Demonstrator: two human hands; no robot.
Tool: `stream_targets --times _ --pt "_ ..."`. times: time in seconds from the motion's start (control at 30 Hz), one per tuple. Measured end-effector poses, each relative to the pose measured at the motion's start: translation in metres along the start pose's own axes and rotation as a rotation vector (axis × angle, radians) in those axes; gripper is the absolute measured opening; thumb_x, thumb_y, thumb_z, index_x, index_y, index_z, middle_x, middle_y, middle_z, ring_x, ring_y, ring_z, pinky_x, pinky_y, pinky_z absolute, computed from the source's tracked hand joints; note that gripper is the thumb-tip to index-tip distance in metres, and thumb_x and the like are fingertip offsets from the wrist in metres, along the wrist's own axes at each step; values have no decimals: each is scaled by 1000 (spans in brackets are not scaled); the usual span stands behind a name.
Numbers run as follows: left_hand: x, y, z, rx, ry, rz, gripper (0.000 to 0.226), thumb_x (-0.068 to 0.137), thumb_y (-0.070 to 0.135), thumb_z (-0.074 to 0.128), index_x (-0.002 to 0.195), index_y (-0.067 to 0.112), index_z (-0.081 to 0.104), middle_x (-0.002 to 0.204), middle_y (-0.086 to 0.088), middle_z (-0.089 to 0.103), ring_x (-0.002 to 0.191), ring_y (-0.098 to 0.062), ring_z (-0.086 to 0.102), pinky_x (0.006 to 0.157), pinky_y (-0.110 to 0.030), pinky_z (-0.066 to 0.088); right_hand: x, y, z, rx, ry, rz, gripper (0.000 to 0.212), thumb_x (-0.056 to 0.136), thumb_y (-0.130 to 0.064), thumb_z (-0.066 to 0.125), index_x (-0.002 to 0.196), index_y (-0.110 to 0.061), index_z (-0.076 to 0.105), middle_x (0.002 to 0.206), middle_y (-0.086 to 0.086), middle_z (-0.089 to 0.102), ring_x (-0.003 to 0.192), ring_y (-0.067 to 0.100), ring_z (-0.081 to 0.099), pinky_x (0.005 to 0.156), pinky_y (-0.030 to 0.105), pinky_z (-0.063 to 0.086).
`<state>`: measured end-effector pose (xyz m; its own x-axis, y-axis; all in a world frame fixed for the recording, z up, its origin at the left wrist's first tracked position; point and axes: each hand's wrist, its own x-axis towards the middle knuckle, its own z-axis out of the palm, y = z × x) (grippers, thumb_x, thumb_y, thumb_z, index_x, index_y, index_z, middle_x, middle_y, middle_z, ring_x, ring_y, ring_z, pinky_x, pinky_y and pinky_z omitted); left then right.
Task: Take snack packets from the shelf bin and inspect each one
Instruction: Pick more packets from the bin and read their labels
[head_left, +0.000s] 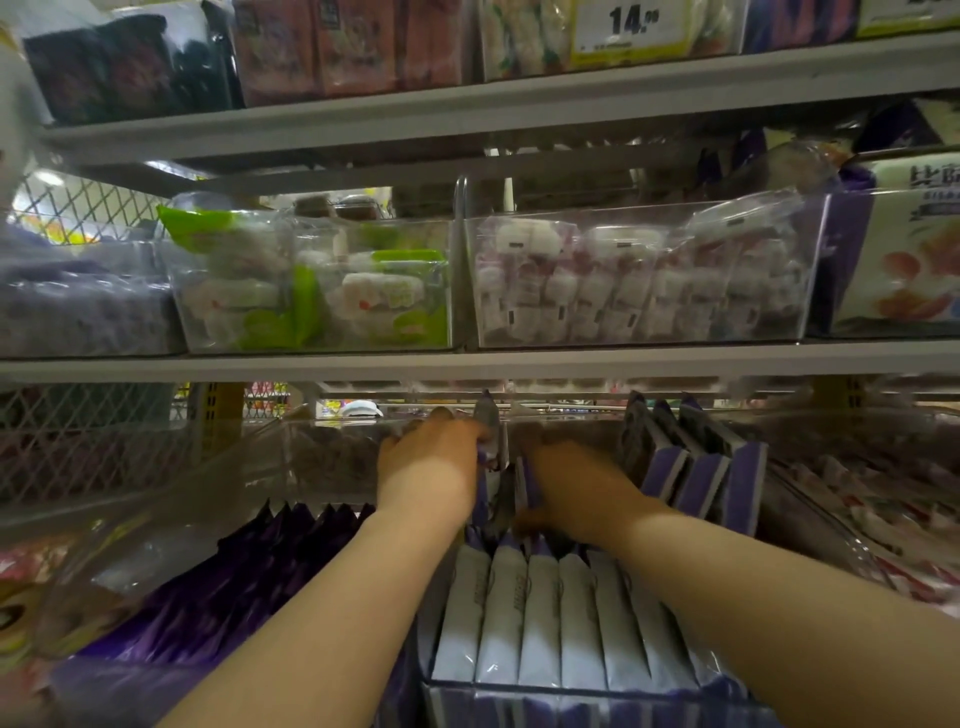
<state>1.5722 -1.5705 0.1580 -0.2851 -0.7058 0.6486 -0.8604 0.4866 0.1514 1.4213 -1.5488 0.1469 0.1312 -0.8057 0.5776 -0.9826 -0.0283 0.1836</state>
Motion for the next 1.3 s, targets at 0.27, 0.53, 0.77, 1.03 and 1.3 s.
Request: stream_targets --times 0.27,0.53,0.77,1.03,1.3 --pt "3 -2 4 1 11 11 48 94 13 57 134 39 51 140 2 47 127 -27 47 99 -43 43 -10 13 -13 101 -233 -71 35 94 -41 56 113 -13 65 110 8 65 101 25 61 86 34 50" --pt "5 0 5 34 1 33 36 92 17 60 121 38 59 126 11 60 117 -20 54 94 -39 42 -9 -5 -18 -165 -470 -146 37 103 -22 32 124 -6 57 121 16 60 106 33 57 95 44 47" --pt "-1 3 5 240 -11 92 44 93 27 56 135 36 44 133 1 56 124 -27 51 103 -45 35 -7 5 -29 69 -446 -144 39 101 -32 37 127 -13 58 130 12 58 113 28 54 97 33 41" --pt "-17 2 4 280 115 328 49 94 42 44 142 33 36 147 8 39 132 -22 38 112 -41 20 -34 33 -76 -113 -340 -79 27 98 -22 45 119 -19 62 121 8 61 99 25 57 78 32 45" --pt "-18 20 11 401 8 701 46 98 36 40 143 31 43 149 5 41 141 -20 31 120 -47 2 -41 31 -57 -407 -360 -272 22 96 -20 52 112 -12 65 112 12 66 96 32 63 79 41 53"
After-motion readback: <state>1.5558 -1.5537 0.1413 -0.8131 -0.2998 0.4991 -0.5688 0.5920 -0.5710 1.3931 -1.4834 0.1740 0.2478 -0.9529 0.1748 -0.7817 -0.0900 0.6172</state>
